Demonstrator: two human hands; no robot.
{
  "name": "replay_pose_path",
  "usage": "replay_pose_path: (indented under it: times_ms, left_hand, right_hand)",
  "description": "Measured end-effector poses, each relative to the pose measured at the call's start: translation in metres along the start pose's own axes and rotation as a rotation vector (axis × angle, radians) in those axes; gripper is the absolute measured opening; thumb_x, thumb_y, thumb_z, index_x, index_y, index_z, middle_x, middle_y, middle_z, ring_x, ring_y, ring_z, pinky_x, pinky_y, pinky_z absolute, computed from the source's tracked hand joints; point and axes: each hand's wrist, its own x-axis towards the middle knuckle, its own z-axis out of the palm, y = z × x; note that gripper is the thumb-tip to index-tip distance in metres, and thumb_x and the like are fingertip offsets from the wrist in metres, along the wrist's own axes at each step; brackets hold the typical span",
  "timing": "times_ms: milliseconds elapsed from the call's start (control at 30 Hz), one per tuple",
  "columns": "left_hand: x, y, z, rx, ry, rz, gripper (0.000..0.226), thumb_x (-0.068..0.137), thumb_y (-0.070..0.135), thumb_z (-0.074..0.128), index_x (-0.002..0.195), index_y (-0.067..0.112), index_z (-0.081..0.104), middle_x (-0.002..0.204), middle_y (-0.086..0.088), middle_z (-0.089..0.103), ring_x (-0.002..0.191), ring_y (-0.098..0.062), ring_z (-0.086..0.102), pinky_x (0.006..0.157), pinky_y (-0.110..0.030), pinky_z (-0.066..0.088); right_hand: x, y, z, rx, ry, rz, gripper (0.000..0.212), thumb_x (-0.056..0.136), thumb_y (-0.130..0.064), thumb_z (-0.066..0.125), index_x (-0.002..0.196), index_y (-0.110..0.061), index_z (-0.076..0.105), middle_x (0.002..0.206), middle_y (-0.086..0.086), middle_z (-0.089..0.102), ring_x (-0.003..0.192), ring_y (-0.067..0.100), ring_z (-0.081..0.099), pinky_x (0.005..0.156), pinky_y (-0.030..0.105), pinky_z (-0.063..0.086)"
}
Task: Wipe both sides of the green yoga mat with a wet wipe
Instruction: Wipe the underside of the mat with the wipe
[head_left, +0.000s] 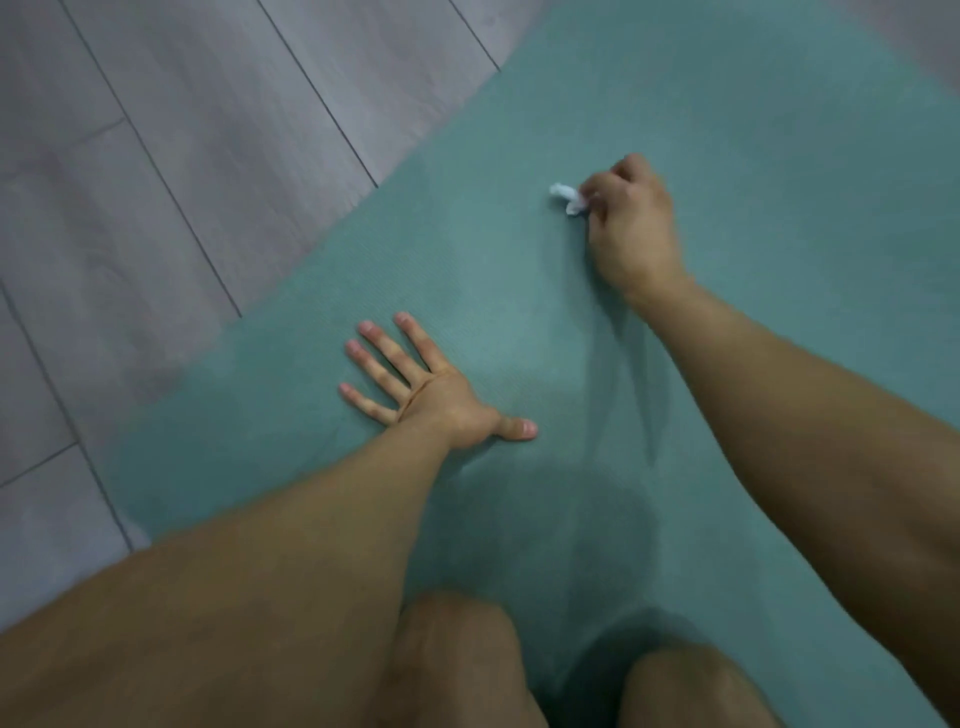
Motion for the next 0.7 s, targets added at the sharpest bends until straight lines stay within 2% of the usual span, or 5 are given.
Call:
replay_pose_path:
  times_ms: [67, 200, 267, 467, 700]
  left_hand:
    - [-0.001, 0.000, -0.001, 0.010, -0.002, 0.005, 0.200, 0.022, 0.087, 0.088, 0.143, 0.013, -0.053, 0.139, -0.025, -0.065, 0.134, -0.043, -0.058, 0.111, -0.076, -0.022]
    - [-0.003, 0.001, -0.001, -0.001, 0.020, -0.013, 0.198, 0.025, 0.083, 0.090, 0.146, 0.015, -0.050, 0.148, -0.024, -0.059, 0.141, -0.042, -0.052, 0.115, -0.075, -0.019]
    - [-0.004, 0.001, -0.001, -0.004, 0.014, -0.006, 0.199, 0.022, 0.084, 0.089, 0.146, 0.014, -0.051, 0.147, -0.024, -0.059, 0.140, -0.042, -0.053, 0.114, -0.074, -0.021]
    - [-0.003, 0.001, -0.002, -0.016, -0.007, 0.018, 0.198, 0.025, 0.086, 0.089, 0.144, 0.013, -0.052, 0.142, -0.026, -0.063, 0.136, -0.043, -0.057, 0.112, -0.075, -0.023]
    - [-0.004, 0.001, 0.001, -0.014, 0.009, 0.017, 0.197, 0.026, 0.086, 0.088, 0.148, 0.013, -0.048, 0.149, -0.025, -0.057, 0.141, -0.042, -0.052, 0.114, -0.073, -0.023]
  right_hand:
    - [-0.028, -0.030, 0.010, 0.059, -0.010, 0.059, 0.025, 0.093, -0.013, 0.055, 0.101, -0.007, 0.078, 0.096, 0.017, 0.062, 0.087, 0.038, 0.063, 0.078, 0.041, 0.050]
    - [-0.138, -0.068, 0.000, 0.224, -0.407, -0.362, 0.027, 0.096, -0.010, 0.056, 0.114, -0.008, 0.076, 0.103, 0.013, 0.064, 0.097, 0.033, 0.062, 0.088, 0.039, 0.052]
    - [-0.115, -0.041, -0.012, 0.132, -0.400, -0.409, 0.026, 0.097, -0.017, 0.055, 0.109, -0.010, 0.077, 0.105, 0.013, 0.064, 0.098, 0.034, 0.061, 0.087, 0.038, 0.050]
    - [-0.023, -0.001, -0.007, -0.031, -0.010, 0.144, 0.024, 0.091, -0.015, 0.056, 0.098, -0.010, 0.078, 0.100, 0.018, 0.062, 0.089, 0.038, 0.063, 0.079, 0.038, 0.047]
    - [-0.130, -0.037, -0.025, 0.125, -0.462, -0.363, 0.023, 0.094, -0.016, 0.059, 0.107, -0.009, 0.076, 0.102, 0.014, 0.064, 0.092, 0.033, 0.062, 0.081, 0.036, 0.048]
